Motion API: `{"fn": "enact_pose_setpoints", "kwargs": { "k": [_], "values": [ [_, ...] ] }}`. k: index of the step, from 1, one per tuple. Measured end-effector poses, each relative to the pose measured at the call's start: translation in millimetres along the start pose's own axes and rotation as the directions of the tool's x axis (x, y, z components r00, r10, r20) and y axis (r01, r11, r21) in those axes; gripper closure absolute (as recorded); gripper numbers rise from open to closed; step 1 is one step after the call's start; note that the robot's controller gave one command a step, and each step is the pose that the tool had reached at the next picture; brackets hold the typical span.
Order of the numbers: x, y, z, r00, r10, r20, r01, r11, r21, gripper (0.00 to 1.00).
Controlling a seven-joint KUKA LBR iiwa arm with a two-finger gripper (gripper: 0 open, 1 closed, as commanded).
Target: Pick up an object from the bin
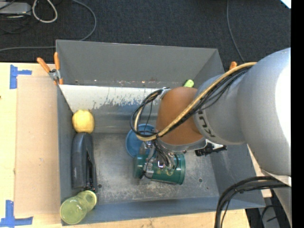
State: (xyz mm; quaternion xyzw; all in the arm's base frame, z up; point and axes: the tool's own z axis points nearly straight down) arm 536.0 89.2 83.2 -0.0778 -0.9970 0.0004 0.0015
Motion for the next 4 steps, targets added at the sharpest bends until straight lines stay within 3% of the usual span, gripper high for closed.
{"fn": "enact_pose_setpoints", "kwargs": {
  "k": [1, 3, 4],
  "values": [
    [40.6, 3.4, -0.9, 0.932, -0.361, -0.001, 0.361, 0.932, -0.004, 1.0],
    [41.2, -8.4, 13.0, 0.939, -0.344, -0.003, 0.344, 0.939, -0.005, 1.0],
    [40.2, -4.6, -1.4, 0.939, -0.344, -0.001, 0.344, 0.939, -0.005, 1.0]
  ]
}}
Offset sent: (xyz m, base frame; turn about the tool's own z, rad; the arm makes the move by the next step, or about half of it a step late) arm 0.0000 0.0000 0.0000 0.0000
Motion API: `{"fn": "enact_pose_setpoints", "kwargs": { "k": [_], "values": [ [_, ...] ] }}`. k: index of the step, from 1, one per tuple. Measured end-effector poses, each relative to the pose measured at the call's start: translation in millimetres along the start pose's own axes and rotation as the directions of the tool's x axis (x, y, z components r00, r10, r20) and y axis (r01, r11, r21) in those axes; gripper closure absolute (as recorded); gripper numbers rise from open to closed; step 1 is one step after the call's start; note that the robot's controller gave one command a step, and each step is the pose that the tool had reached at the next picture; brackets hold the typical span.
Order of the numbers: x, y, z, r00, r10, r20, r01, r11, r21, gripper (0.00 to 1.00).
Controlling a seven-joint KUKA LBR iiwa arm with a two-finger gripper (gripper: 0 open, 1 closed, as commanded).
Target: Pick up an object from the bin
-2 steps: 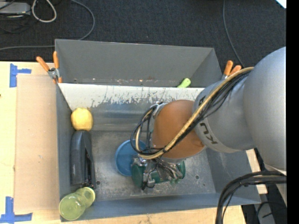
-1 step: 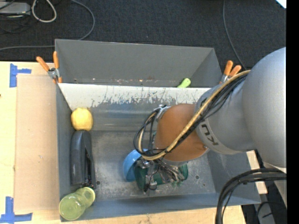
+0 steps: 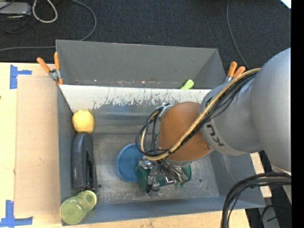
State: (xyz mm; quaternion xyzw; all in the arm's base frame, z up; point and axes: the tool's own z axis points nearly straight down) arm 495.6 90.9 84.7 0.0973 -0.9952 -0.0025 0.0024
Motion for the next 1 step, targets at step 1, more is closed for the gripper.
{"fn": "enact_pose_setpoints", "kwargs": {
  "k": [1],
  "values": [
    [0.5, -1.5, 3.4, 1.0, 0.005, -0.003, -0.005, 1.0, 0.0, 1.0]
  ]
}}
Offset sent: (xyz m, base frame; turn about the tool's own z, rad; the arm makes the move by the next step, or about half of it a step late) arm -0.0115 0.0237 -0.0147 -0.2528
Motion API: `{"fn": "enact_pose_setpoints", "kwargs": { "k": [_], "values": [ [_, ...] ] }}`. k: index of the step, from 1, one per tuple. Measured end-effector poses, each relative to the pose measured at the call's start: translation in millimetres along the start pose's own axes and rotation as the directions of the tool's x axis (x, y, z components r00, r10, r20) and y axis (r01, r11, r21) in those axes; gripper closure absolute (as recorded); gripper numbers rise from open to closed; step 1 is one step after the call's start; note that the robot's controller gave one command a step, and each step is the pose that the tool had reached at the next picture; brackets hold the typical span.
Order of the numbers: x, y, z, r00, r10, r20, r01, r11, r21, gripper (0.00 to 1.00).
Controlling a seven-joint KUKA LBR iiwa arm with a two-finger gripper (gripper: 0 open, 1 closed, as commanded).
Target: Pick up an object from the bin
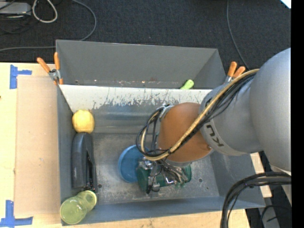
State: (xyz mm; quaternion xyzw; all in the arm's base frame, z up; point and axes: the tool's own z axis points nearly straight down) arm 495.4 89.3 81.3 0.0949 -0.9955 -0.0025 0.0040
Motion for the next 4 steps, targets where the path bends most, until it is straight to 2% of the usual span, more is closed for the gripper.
{"fn": "enact_pose_setpoints", "kwargs": {
  "k": [1, 2, 4],
  "values": [
    [5.9, 25.8, 11.5, 0.967, -0.256, -0.001, 0.256, 0.967, 0.001, 1.0],
    [4.9, 7.6, -0.7, 1.0, -0.011, -0.001, 0.011, 1.0, 0.0, 0.0],
    [2.0, 0.4, -1.3, 1.0, 0.006, -0.002, -0.006, 1.0, 0.0, 0.0]
  ]
}}
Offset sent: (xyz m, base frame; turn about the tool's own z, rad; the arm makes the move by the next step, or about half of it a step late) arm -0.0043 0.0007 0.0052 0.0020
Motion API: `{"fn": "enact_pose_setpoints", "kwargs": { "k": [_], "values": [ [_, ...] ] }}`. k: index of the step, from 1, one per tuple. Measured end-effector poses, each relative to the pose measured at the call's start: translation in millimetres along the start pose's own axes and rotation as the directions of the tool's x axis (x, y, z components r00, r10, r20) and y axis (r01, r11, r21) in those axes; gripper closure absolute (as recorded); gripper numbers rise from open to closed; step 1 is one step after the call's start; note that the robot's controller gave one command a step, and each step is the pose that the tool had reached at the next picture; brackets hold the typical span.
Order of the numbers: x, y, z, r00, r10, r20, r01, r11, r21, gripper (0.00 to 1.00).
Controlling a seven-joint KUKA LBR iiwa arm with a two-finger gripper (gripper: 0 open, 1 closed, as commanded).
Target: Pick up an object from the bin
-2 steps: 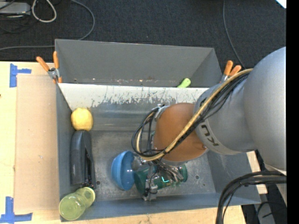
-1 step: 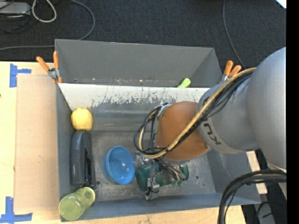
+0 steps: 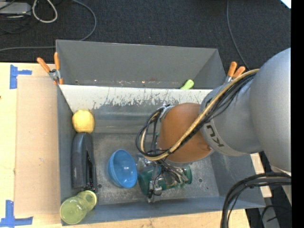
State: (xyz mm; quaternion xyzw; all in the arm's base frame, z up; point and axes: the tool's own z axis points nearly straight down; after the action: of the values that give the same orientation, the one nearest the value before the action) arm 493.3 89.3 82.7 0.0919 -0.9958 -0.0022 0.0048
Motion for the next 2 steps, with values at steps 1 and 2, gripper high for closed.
{"fn": "enact_pose_setpoints", "kwargs": {
  "k": [1, 2],
  "values": [
    [-12.6, -0.7, 8.2, 0.999, -0.036, -0.001, 0.036, 0.999, -0.001, 0.0],
    [-12.5, -2.4, 11.2, 1.0, -0.013, -0.004, 0.013, 1.0, -0.001, 0.0]
  ]
}}
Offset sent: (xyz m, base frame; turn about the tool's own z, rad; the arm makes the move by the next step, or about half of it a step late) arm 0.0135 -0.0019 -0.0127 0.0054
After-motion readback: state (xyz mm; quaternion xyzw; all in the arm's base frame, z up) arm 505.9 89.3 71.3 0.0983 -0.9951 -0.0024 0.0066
